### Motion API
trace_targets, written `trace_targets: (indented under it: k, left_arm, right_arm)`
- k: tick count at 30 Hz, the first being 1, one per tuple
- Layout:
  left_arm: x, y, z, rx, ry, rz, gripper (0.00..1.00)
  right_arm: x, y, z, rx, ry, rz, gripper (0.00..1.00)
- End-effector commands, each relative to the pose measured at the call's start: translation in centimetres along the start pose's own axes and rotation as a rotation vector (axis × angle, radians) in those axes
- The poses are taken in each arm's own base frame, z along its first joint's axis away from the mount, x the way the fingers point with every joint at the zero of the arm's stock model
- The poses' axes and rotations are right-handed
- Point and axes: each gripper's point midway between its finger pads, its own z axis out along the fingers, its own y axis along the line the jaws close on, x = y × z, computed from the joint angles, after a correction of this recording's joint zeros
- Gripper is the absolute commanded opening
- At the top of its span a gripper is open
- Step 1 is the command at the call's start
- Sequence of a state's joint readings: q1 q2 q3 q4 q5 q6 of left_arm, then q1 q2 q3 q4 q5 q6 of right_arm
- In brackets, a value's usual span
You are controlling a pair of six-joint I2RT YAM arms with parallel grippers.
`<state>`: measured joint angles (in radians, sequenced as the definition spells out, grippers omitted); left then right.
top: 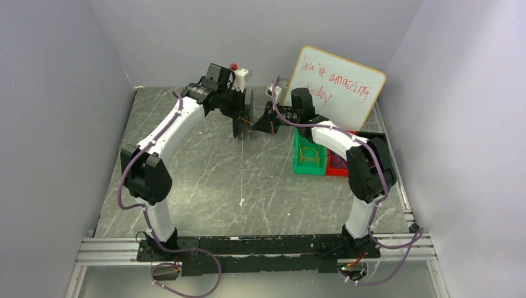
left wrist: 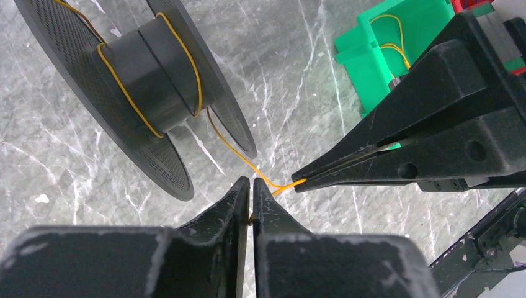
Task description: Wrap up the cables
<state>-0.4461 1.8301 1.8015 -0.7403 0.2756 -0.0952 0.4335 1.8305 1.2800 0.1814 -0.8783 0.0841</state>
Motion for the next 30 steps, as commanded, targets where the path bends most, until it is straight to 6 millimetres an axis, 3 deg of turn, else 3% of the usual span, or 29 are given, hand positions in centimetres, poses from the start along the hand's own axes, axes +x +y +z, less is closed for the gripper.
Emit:
trace_targets:
  k: [1, 7, 11, 21, 30]
  left_arm:
    - [-2.2, -0.6, -0.7, 0.024, -0.064, 0.016, 0.1]
    - [-2.2, -0.3, -1.0, 0.002, -0.072, 0.02, 0.03]
    - [-2.8, -0.1, -1.3, -0.015, -0.102, 0.019, 0.03]
    - [-7.5, -1.1, -4.9, -0.024, -0.294, -0.006, 0.03]
    - [-6.2, -1.2, -4.0, -0.012, -0.258, -0.092, 0.03]
  right_arm:
    - [-3.3, 0.5, -0.3, 0.01, -0.053, -0.088, 0.0]
    - [-3.3, 0.2, -0.4, 0.029, -0.048, -0.093, 0.0]
    - [-3.1, 0.2, -0.2, 0.023, -0.046, -0.084, 0.0]
    - [-1.6, 3.1, 1.9, -0.099, -0.037, -0.015, 0.0]
    - [-0.2, 4.4, 4.6, -0.14, 0.004, 0.015, 0.0]
